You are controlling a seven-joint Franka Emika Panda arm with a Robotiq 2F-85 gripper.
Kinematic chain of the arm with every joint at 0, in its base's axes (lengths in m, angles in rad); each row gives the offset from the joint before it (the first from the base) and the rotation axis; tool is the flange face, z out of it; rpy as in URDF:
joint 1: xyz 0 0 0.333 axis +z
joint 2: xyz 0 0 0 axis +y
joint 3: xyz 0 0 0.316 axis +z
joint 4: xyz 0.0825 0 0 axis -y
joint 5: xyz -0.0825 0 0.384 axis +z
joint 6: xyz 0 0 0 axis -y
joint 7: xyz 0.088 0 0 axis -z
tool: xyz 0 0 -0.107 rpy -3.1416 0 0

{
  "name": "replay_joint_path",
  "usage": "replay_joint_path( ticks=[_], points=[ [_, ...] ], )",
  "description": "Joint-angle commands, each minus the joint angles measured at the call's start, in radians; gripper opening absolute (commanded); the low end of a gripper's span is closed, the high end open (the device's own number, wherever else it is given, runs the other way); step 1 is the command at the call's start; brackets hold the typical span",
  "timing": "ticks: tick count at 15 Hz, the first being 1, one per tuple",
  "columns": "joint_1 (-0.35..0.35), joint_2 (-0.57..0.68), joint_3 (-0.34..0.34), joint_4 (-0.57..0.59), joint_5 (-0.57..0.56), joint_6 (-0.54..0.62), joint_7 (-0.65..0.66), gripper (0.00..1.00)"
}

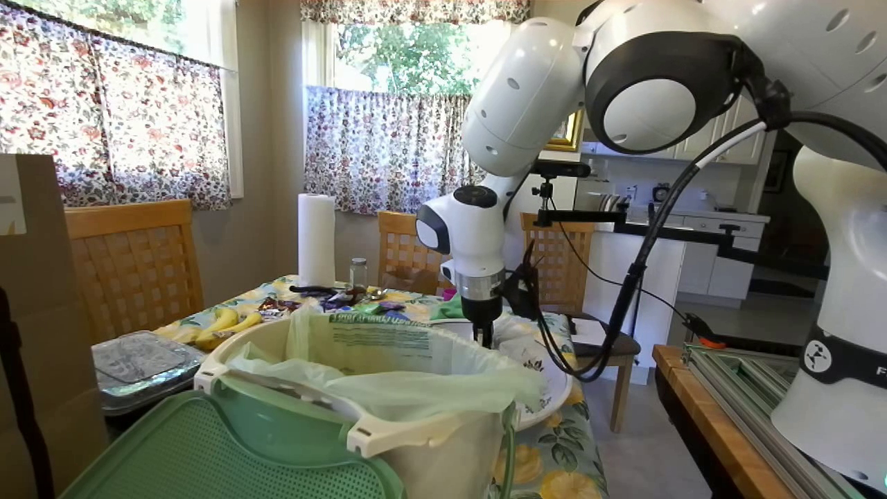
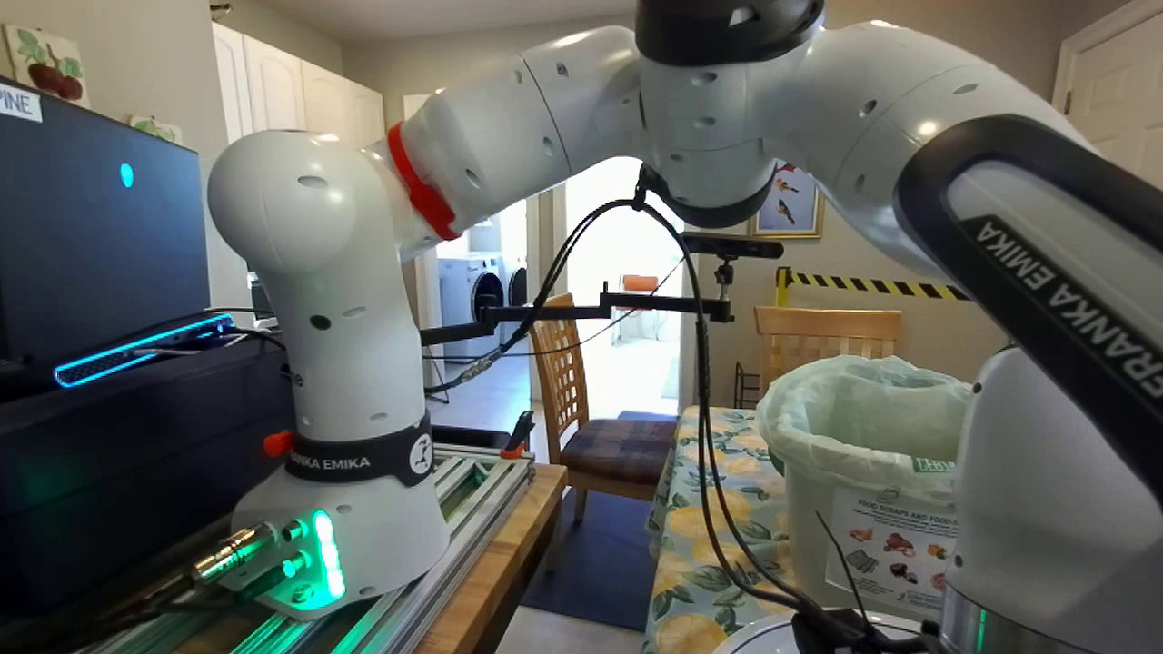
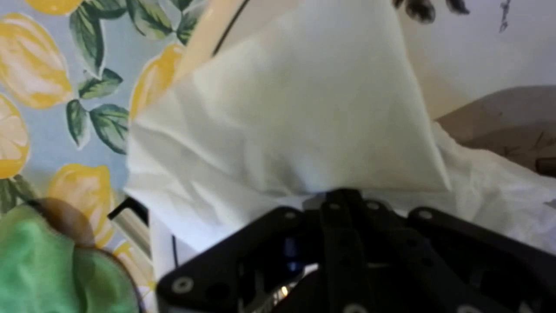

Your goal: Use the white napkin to wipe the white bowl then throw it in the bin.

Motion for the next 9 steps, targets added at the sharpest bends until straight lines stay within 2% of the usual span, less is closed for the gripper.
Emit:
replay_joint_path(
  ticks=[1,4,9],
  points=[
    [0.015,0.015,-0.013,0.005,0.070,-0.097,0.042,0.00],
    [0.017,-0.001,-0.009,-0.006,0.119,-0.141,0.034,0.00],
    [-0.001,-0.068,0.037,-0.046,0.230,-0.236,-0.014,0.00]
  ],
)
